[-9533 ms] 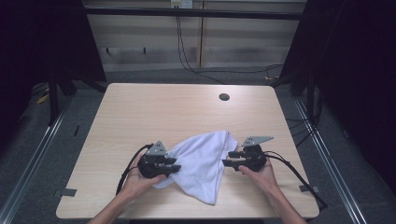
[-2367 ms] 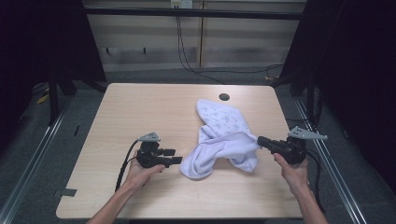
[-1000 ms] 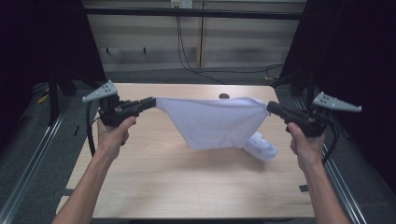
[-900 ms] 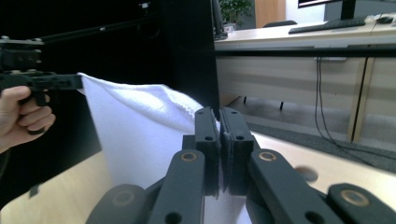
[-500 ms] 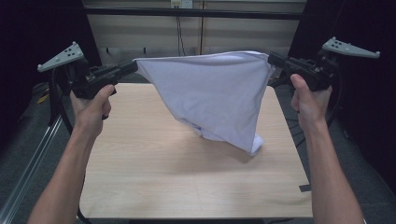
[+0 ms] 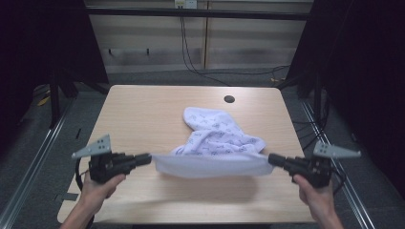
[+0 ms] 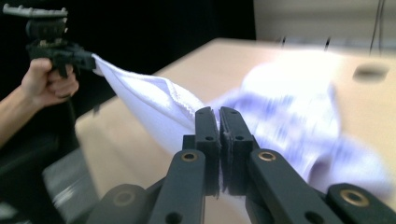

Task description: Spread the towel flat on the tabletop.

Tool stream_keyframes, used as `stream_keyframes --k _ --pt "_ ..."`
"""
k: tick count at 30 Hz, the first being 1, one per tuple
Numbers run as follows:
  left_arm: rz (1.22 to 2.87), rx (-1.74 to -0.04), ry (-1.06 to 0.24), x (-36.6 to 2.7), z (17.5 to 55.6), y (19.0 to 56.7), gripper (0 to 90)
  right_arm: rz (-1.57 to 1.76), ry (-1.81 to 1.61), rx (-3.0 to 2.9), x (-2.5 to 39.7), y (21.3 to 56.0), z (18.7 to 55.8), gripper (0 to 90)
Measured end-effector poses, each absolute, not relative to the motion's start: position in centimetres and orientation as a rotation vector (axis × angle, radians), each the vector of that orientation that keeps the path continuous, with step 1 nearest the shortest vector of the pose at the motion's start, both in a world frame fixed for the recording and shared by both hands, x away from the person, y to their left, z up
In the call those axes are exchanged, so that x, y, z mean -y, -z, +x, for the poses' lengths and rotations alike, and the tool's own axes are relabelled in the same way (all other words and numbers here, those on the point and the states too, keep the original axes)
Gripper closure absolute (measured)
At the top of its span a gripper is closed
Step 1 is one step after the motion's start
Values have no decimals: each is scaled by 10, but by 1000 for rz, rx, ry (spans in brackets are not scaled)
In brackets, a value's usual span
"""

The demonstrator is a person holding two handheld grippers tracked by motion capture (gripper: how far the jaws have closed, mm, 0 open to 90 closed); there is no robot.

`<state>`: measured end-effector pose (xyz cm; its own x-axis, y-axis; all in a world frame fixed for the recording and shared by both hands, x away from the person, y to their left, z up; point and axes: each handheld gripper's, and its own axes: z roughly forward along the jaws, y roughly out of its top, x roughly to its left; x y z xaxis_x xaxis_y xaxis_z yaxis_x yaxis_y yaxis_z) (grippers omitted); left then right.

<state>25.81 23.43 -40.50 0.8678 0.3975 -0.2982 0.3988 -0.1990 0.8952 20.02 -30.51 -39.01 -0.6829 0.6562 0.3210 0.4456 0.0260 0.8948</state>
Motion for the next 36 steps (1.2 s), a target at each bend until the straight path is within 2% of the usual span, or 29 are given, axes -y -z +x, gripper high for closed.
stream_keyframes --k 4,6,9,11,13,15,19,23,26,28,30,32,33,34,36 --pt "1887 -619 118 -235 229 443 874 1188 -1663 -2201 301 420 170 866" --pt "1932 -633 160 -235 213 444 861 1217 -1618 -2246 300 426 158 863" --pt "1950 -557 176 -240 191 437 828 1238 -1615 -2249 300 427 136 849" --pt "1957 -549 194 -244 183 438 784 1242 -1620 -2249 301 427 123 784" --pt "1957 -548 194 -247 183 441 689 1261 -1649 -2212 304 429 116 666" --pt "1965 -580 169 -247 191 444 626 1281 -1643 -2180 308 433 118 640" --pt "1946 -665 160 -237 232 460 636 1297 -1492 -2196 308 446 146 589" --pt "1974 -837 148 -219 291 479 662 1323 -1376 -2236 305 459 198 553" --pt "1948 -915 95 -207 329 489 620 1343 -1335 -2214 304 464 233 536" --pt "1921 -935 94 -201 345 489 609 1359 -1306 -2211 302 467 254 533" --pt "1979 -919 46 -190 357 490 588 1368 -1289 -2218 299 471 271 529" --pt "1981 -966 54 -181 365 497 582 1391 -1236 -2217 293 475 283 511" --pt "1998 -977 22 -173 366 500 580 1400 -1222 -2210 291 477 286 529" --pt "2005 -968 20 -169 366 501 582 1392 -1235 -2224 288 479 288 628" --pt "2068 -933 21 -160 363 503 610 1356 -1229 -2231 283 477 284 746"
